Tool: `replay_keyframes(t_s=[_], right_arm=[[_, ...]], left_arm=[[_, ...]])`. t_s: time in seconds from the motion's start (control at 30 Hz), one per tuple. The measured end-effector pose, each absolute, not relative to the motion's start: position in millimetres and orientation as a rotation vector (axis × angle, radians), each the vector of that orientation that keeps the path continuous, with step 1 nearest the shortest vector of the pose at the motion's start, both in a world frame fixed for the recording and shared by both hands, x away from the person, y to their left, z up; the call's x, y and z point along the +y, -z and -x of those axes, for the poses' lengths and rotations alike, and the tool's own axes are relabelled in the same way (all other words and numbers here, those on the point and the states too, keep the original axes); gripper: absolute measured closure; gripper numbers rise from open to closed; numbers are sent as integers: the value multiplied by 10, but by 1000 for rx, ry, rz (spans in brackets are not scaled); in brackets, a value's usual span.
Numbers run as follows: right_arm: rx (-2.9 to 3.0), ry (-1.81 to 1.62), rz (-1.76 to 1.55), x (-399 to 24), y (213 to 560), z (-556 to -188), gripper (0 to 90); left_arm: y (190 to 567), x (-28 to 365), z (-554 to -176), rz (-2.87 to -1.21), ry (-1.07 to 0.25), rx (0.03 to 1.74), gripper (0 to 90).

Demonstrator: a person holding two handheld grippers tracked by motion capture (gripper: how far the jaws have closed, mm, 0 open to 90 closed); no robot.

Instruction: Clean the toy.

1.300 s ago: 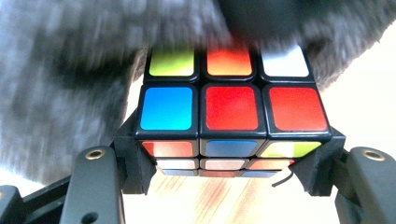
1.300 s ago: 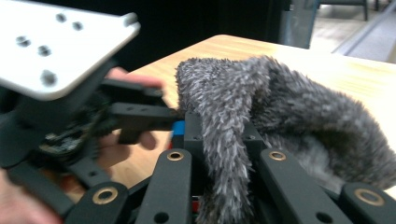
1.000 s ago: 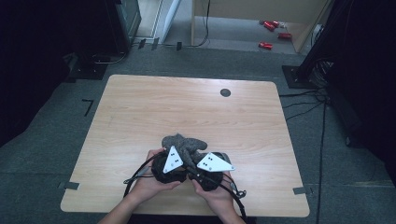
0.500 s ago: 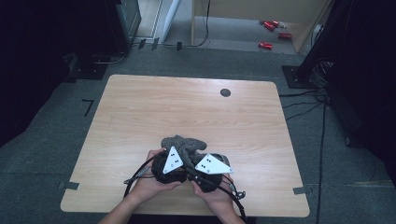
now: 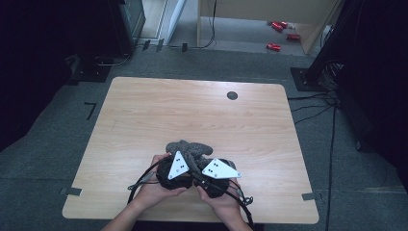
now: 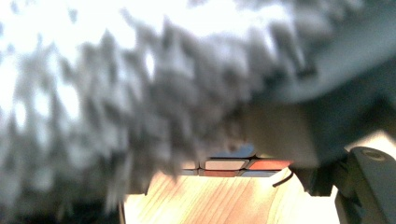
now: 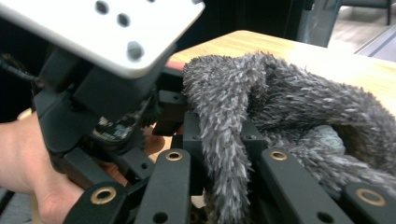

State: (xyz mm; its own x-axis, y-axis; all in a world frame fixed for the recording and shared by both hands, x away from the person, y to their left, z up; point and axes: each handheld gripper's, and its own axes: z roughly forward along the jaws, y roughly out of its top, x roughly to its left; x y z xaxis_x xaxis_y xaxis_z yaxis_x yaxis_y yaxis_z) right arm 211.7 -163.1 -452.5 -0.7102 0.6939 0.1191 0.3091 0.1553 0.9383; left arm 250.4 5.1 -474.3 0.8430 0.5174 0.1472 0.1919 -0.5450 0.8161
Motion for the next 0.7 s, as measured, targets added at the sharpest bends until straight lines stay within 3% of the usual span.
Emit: replay_keyframes(t_s=[0.2,0.5,0.7], right_arm=[[2010,-1569,-1058,-1886,4486,-2233,806],[2085,-1548,-942,-1632,4508,-2099,802],[1962,-1588,-1103,-1993,4471,-2261,800]], left_arm=[[4750,37,-2501,-2148,-468,506,352],[4733,61,-2505,-2137,-474,514,352],[4727,111,-2516,-2106,-470,506,352]])
